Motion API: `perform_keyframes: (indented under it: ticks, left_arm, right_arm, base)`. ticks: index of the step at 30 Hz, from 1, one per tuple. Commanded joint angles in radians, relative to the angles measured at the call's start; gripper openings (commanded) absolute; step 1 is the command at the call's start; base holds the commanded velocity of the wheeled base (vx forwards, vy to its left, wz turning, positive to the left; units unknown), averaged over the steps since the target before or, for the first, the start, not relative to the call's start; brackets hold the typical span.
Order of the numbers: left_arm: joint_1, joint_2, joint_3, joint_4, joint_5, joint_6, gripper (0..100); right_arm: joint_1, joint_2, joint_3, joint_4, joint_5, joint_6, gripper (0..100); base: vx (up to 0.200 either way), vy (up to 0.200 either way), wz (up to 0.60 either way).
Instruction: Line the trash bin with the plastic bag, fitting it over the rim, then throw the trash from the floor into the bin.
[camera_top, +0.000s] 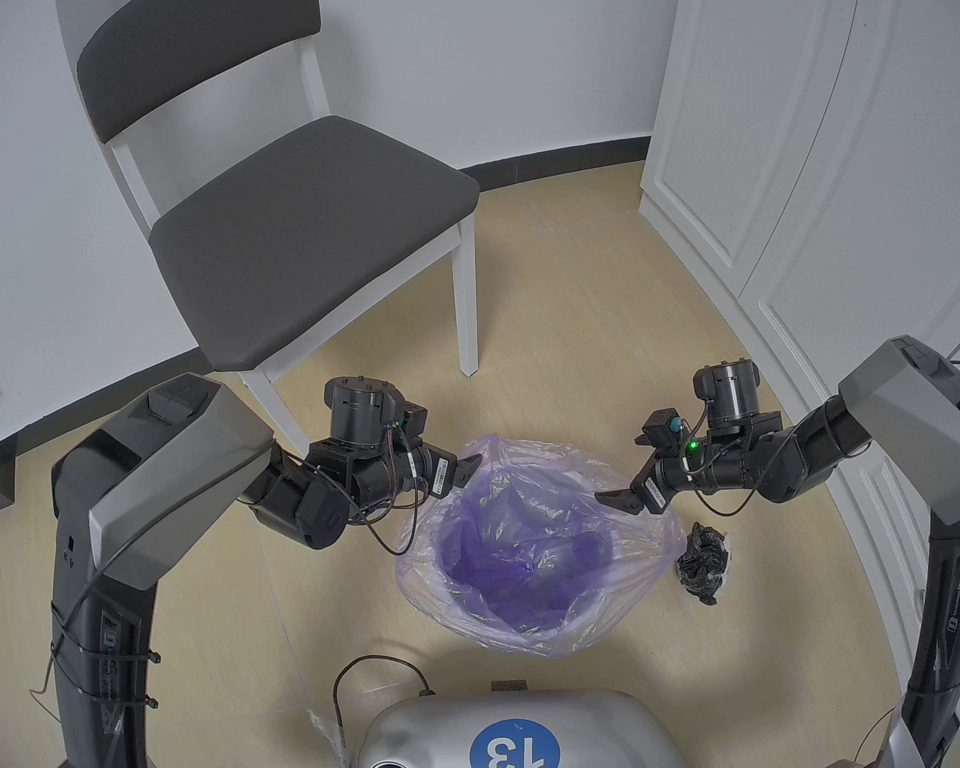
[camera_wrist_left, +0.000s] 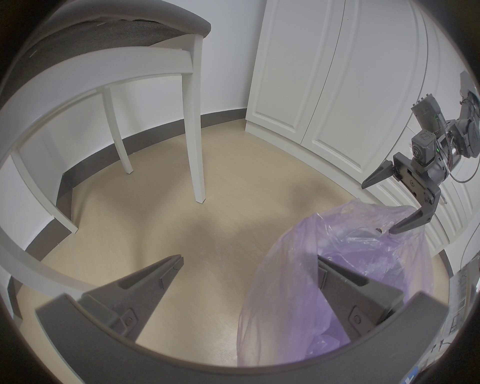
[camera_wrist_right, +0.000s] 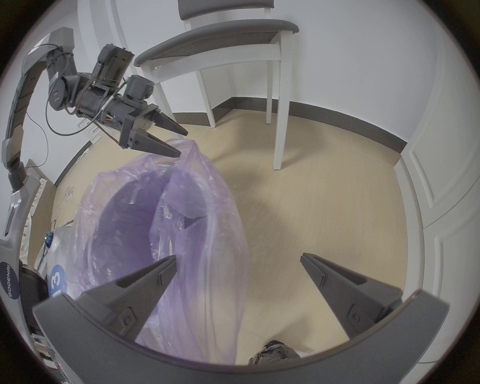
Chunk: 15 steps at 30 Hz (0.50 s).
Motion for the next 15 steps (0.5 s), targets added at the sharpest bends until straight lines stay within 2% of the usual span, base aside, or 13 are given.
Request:
perform_keyframes:
  ticks: [1, 8, 15]
  left_arm:
    - [0.011, 0.051, -0.06, 0.024, 0.014, 0.0, 100]
    - [0.032, 0.109, -0.109, 0.022, 0.031, 0.0, 100]
    - [0.057, 0.174, -0.166, 0.024, 0.031, 0.0, 100]
  right_arm:
    - [-0.009, 0.079, -0.081, 0.002, -0.019, 0.006, 100]
    - [-0.007, 0.125, -0.172, 0.012, -0.027, 0.065, 100]
    - [-0.009, 0.171, -0.195, 0.014, -0.027, 0.066, 100]
  base:
    - [0.0, 0.0, 0.0]
    - [0.0, 0.0, 0.0]
    - [0.0, 0.0, 0.0]
